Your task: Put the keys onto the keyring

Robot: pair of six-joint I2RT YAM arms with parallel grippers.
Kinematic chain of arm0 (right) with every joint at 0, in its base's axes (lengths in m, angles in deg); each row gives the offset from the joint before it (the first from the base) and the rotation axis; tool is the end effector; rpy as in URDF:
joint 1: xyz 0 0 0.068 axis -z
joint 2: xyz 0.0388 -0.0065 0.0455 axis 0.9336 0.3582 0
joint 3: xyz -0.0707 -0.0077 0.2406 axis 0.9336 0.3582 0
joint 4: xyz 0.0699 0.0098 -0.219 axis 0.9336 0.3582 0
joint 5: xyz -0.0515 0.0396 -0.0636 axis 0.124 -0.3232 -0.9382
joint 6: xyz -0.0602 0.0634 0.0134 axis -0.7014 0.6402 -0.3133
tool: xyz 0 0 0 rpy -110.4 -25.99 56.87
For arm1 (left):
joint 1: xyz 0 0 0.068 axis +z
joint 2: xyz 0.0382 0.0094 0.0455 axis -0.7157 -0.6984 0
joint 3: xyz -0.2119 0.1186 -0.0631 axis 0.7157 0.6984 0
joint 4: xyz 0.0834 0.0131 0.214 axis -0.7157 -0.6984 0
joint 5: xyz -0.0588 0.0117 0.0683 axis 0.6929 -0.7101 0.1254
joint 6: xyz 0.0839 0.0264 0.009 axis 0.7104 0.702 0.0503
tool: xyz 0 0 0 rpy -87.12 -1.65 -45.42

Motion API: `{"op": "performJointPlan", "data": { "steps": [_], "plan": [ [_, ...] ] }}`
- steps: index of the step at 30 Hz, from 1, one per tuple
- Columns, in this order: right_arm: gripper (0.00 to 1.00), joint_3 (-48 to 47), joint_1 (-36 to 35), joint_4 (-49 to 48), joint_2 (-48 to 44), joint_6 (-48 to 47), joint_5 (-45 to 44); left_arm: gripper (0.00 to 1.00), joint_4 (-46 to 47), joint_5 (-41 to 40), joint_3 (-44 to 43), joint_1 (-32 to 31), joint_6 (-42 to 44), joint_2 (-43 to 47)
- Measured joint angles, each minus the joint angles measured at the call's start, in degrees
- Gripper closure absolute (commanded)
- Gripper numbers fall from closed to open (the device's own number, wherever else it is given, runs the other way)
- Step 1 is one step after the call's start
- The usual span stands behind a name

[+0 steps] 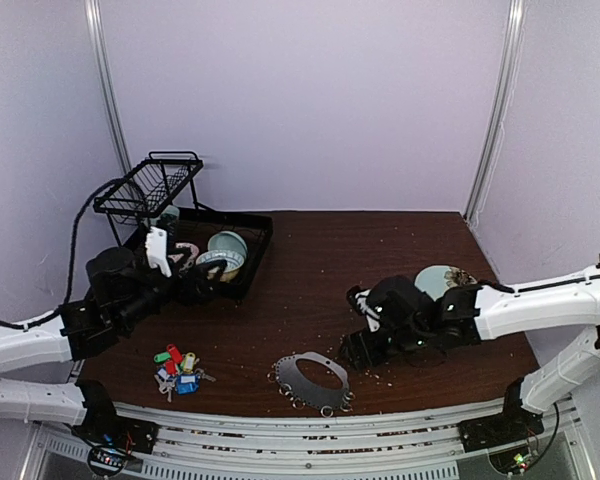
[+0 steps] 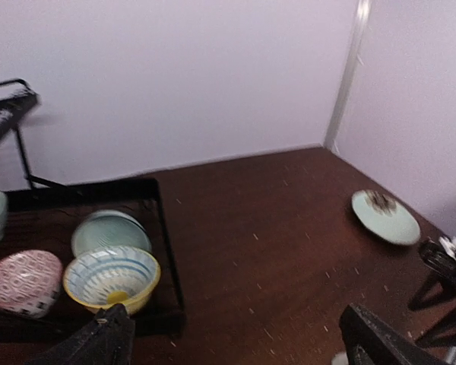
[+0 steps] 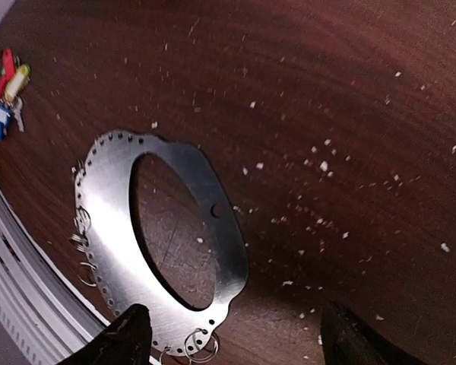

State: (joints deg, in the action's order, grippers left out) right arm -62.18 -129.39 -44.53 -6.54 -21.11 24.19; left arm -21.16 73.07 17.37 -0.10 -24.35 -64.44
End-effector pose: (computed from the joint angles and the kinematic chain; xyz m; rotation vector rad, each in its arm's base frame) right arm 0.1443 0.2509 0.1751 -0.5975 2.4421 0.7118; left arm 0.1746 -0.1521 0.2634 0.2130 1.6962 -0.6440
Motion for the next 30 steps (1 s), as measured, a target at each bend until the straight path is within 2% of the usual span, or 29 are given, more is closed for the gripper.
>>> {"op": "performJointPlan", "data": {
  "steps": [4, 9, 18, 22, 26, 30],
  "plan": [
    [0.25, -5.9, -7.0, 6.1, 10.9, 3.7, -4.9, 0.02, -9.4, 5.8, -6.0, -6.3, -0.4, -10.3],
    [0.30, -13.6, -9.8, 9.9, 23.0, 5.4, -9.7, 0.02, -16.4, 9.4, -9.6, -6.5, -1.1, -17.0],
    [0.36, -15.4, -10.2, 11.4, 25.5, 6.4, -14.3, 0.02, -20.1, 10.6, -13.1, -6.5, -1.2, -21.6],
    [0.37, -14.7, -7.4, 11.7, 25.1, 4.7, -16.2, 0.02, -21.7, 11.0, -16.3, -6.5, -0.4, -24.6],
    [0.37, -14.9, -0.2, 11.5, 25.2, -0.9, -17.8, 0.02, -22.6, 11.0, -18.0, -6.5, 0.9, -25.9],
    [0.37, -20.9, 6.0, 12.3, 29.7, -9.8, -20.8, 0.02, -23.0, 11.1, -18.5, -6.3, 1.9, -26.2]
  ]
}}
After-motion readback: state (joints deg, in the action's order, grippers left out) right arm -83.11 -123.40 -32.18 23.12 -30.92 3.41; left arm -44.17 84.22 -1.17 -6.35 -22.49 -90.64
